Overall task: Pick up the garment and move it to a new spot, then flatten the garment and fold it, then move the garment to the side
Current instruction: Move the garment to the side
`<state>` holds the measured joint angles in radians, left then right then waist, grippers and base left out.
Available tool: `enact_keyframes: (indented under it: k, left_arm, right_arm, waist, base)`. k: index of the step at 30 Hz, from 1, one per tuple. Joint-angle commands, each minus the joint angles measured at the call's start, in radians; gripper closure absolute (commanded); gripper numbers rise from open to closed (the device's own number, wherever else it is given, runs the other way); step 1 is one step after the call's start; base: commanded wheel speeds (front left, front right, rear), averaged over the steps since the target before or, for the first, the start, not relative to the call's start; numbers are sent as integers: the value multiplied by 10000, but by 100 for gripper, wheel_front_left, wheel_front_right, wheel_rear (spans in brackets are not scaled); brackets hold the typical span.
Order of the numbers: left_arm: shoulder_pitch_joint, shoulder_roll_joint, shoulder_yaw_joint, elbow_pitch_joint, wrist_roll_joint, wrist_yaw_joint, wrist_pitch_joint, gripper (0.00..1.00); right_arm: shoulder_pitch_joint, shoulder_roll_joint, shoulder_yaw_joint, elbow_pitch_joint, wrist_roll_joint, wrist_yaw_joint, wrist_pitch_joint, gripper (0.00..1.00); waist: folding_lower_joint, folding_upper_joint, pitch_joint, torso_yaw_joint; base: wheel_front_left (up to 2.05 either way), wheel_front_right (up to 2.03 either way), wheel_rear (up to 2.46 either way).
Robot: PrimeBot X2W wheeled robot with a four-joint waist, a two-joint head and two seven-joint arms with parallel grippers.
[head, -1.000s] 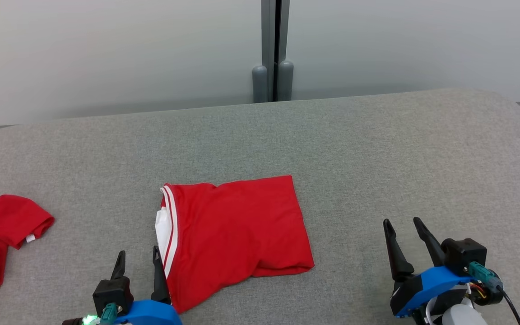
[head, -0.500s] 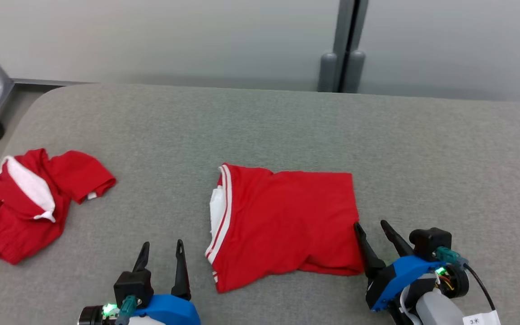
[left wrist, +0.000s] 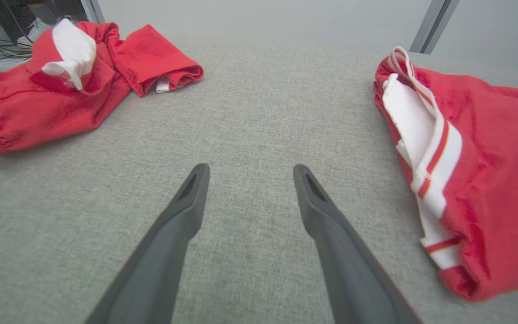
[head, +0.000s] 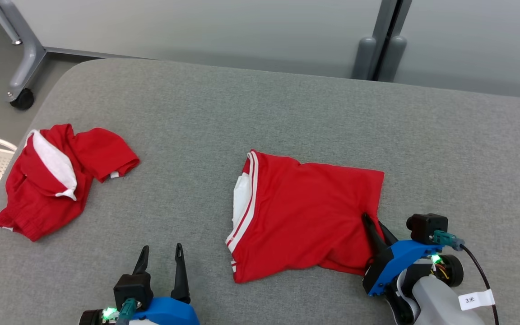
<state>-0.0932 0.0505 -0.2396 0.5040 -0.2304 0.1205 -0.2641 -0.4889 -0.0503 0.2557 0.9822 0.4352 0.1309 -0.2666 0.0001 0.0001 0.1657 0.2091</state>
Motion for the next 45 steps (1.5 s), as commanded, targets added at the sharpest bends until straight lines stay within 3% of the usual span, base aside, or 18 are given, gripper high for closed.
enact_keyframes:
  k: [1, 7, 19, 29, 36, 40, 45]
  left_arm:
    - [-61, 0, 11, 0, -23, -33, 1, 0]
    - [-171, -3, 27, -106, 193, -105, 1, 0]
    - [-506, -1, -36, 46, 342, -320, 1, 0]
    - [-685, 0, -124, 197, 315, -398, 2, 0]
    - [-1048, 12, -156, 335, 467, -510, 2, 0]
    - [-1222, 8, -221, 439, 598, -576, 2, 0]
    - [-1409, 9, -170, 525, 919, -649, 2, 0]
  right_arm:
    - [14, -18, 14, 97, 94, -2, 42, 100]
    - [105, -54, -203, -879, -215, -4, 19, 100]
    - [541, -33, 358, -2405, -200, -1, -1, 100]
    - [648, -27, 486, -2648, 48, -1, 0, 100]
    - [498, -13, 354, -2706, -88, -1, -1, 100]
    - [71, -289, 281, -2597, -661, -1, -3, 100]
    - [-804, -1081, -276, -2190, -1510, -1, -1, 100]
  waist:
    - [-1, -1, -46, -103]
    - [-1, -1, -197, -1090]
    - [-1, -1, -499, -4663]
    - [-1, -1, -287, -6840]
    - [-1, -1, 211, -7181]
    - [-1, -1, 487, -6841]
    - [-1, -1, 937, -5992]
  base:
    - [0, 0, 0]
    - [0, 0, 0]
    - [0, 0, 0]
    - [0, 0, 0]
    - [0, 0, 0]
    - [0, 0, 0]
    - [0, 0, 0]
